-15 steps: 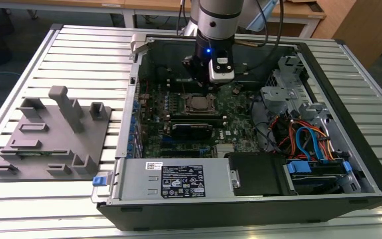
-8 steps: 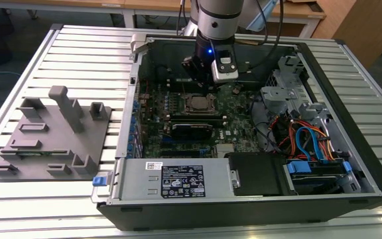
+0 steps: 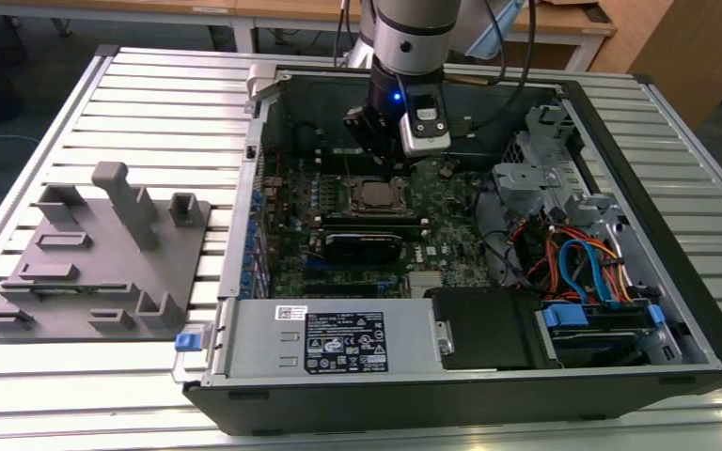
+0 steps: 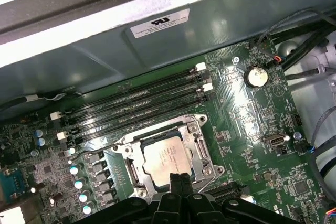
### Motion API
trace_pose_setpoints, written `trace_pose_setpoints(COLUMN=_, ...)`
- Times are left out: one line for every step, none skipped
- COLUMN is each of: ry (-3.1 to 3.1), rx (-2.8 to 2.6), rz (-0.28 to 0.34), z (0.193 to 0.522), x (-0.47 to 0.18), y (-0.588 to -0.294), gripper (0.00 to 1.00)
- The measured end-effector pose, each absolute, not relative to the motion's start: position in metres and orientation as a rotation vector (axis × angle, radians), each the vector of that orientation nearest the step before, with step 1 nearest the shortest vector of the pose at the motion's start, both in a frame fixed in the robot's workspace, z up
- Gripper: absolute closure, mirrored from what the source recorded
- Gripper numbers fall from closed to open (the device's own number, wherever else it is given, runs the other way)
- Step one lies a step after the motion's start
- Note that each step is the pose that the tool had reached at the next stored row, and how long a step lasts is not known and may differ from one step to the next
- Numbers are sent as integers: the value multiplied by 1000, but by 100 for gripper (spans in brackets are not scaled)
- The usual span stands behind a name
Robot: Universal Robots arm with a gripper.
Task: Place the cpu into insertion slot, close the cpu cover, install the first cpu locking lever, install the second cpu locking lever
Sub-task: 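Install the first cpu locking lever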
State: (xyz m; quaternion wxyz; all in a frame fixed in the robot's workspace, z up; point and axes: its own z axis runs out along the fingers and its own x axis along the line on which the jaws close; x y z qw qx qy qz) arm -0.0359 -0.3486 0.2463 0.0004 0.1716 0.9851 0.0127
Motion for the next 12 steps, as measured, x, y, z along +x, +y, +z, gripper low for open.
trace_pose_setpoints(ry=3094, rx=539, rz=40, z=246, x=-36, y=-349, gripper=89)
trace_pose_setpoints(ry=3094, rx=539, rz=40, z=246, x=-36, y=-349, gripper=89)
trace_pose_setpoints(ry=3094, rx=539, rz=40, z=246, x=-36, y=-349, gripper=89)
trace_pose_setpoints(ry=3094, rx=539, rz=40, z=246, x=-36, y=-349, gripper=89)
trace_pose_setpoints(ry=3094, rx=539, rz=40, z=246, x=-36, y=-349, gripper=89)
trace_pose_setpoints(ry=3094, rx=538, rz=40, z=246, x=-36, y=-349, gripper=89)
trace_pose_setpoints(ry=3094, rx=536, rz=40, z=246, x=-36, y=-349, gripper=89)
trace_pose_setpoints(ry=3096, rx=528, rz=40, z=246, x=-36, y=-349, gripper=89)
trace_pose_setpoints(ry=3099, rx=511, rz=40, z=246, x=-36, y=-349, gripper=89)
trace_pose_setpoints(ry=3103, rx=486, rz=40, z=246, x=-36, y=-349, gripper=89)
trace_pose_setpoints(ry=3107, rx=460, rz=40, z=246, x=-36, y=-349, gripper=89)
trace_pose_setpoints(ry=3111, rx=432, rz=40, z=246, x=-36, y=-349, gripper=89)
